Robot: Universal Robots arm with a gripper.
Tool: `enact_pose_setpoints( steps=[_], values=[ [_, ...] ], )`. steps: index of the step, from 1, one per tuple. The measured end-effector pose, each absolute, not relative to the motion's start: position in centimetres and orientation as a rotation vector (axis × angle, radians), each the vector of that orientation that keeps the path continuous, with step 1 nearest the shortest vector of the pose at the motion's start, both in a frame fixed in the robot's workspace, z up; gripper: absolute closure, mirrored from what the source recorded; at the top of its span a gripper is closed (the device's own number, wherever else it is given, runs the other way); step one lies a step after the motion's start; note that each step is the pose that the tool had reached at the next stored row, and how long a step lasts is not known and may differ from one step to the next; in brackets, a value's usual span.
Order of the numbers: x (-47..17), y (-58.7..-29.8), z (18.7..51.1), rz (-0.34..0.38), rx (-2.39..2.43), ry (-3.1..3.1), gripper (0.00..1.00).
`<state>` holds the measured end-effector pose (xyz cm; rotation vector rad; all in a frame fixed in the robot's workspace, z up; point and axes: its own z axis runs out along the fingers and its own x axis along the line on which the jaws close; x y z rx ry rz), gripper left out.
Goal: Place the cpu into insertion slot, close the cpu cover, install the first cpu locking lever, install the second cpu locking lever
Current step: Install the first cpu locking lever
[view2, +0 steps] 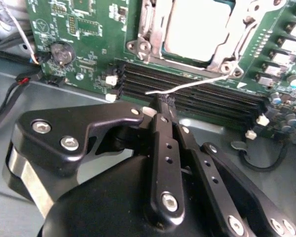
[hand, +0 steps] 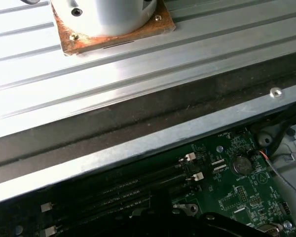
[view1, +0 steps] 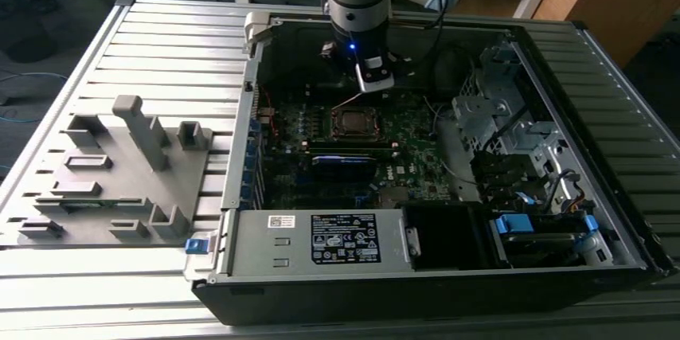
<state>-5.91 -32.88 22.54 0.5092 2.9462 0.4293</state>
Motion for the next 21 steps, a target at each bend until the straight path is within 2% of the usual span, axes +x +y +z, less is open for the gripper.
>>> enact_pose_setpoints(
  steps=[21],
  values=[
    [-7.06,-33.5,22.15,0.43,0.501,2.921,0.89]
  ],
)
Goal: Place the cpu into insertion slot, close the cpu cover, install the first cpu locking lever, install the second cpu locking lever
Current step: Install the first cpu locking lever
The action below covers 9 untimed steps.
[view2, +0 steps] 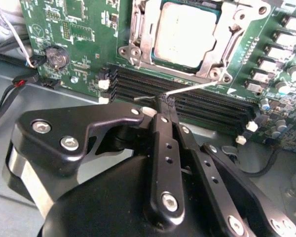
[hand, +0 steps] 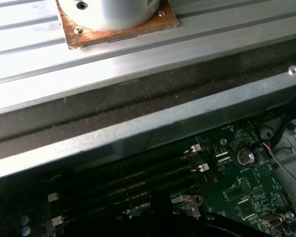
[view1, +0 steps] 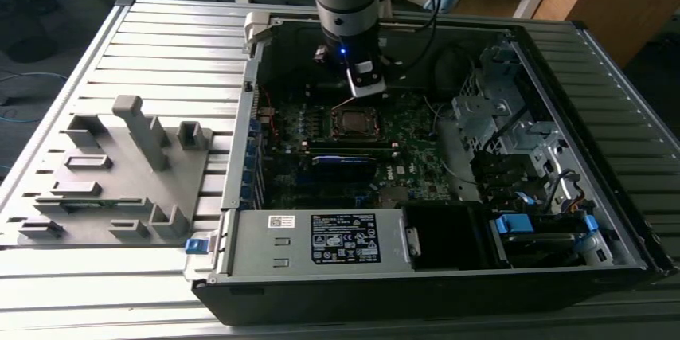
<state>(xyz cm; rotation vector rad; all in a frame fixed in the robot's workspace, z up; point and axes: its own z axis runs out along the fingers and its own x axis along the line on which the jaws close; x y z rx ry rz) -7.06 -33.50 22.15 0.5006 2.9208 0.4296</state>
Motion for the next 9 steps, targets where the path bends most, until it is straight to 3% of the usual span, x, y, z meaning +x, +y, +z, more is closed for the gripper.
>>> enact_pose_setpoints(
  steps=[9],
  values=[
    [-7.06,-33.49,21.89,0.429,0.513,2.915,0.89]
  ],
)
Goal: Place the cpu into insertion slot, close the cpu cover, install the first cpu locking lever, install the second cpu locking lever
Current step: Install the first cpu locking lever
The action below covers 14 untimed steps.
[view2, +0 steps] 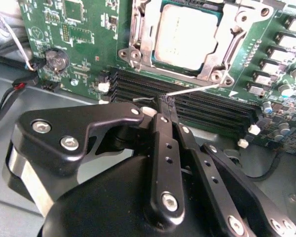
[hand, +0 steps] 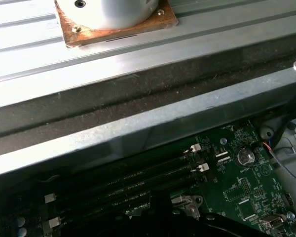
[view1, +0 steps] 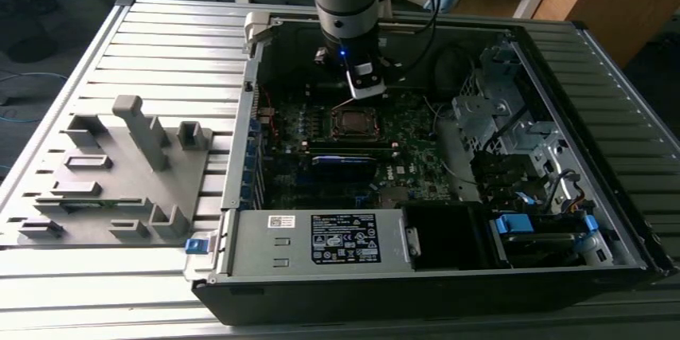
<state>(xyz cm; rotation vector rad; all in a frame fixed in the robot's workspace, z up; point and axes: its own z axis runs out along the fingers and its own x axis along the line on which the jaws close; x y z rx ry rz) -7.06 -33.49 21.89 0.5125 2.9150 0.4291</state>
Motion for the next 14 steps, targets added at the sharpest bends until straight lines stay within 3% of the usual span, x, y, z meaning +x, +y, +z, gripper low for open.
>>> enact_pose_setpoints(
  steps=[14],
  values=[
    [-7.04,-33.07,21.1,0.414,0.67,2.869,0.89]
  ],
)
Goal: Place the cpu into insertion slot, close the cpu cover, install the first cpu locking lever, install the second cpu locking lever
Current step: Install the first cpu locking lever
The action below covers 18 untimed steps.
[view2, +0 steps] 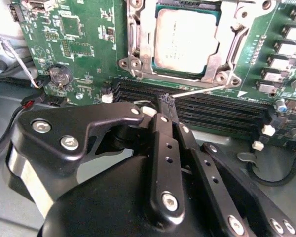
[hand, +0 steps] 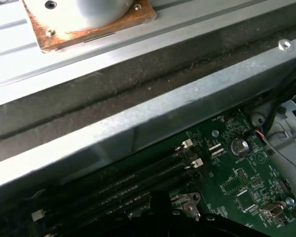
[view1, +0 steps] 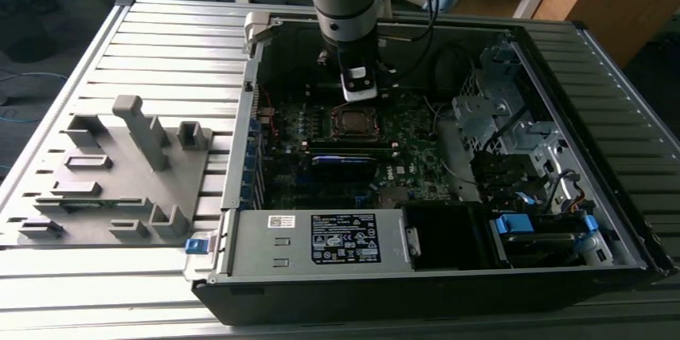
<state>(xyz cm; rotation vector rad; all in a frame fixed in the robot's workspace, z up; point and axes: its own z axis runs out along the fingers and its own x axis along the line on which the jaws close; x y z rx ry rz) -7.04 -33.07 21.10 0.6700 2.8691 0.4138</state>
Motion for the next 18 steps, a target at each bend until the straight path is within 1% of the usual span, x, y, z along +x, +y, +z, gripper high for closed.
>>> enact_pose_setpoints(
  steps=[18],
  values=[
    [-6.86,-32.81,20.48,0.416,0.674,2.867,0.89]
  ],
)
